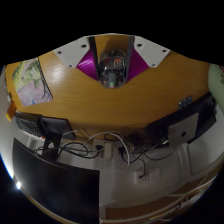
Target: Arrange mouse
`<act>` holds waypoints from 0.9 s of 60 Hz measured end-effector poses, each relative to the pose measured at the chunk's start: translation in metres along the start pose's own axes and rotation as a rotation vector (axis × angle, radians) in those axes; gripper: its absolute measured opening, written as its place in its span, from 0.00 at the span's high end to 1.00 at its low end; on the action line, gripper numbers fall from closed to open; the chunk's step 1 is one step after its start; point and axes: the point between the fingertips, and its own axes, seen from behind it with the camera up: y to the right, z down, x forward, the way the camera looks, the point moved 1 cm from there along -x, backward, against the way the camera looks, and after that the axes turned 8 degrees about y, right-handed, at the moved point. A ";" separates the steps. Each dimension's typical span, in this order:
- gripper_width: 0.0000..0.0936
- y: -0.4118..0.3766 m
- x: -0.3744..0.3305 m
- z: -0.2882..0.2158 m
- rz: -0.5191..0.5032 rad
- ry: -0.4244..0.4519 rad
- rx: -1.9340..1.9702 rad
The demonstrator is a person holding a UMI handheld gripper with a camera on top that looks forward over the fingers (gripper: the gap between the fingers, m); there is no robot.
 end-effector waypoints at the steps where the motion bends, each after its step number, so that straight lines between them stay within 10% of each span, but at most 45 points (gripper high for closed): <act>1: 0.52 -0.001 0.000 0.001 -0.002 -0.002 0.002; 17: 0.60 0.029 -0.027 -0.068 -0.081 0.060 0.068; 29: 0.60 0.181 -0.045 -0.138 0.044 0.162 0.095; 54: 0.59 0.356 -0.006 0.003 0.202 -0.013 0.165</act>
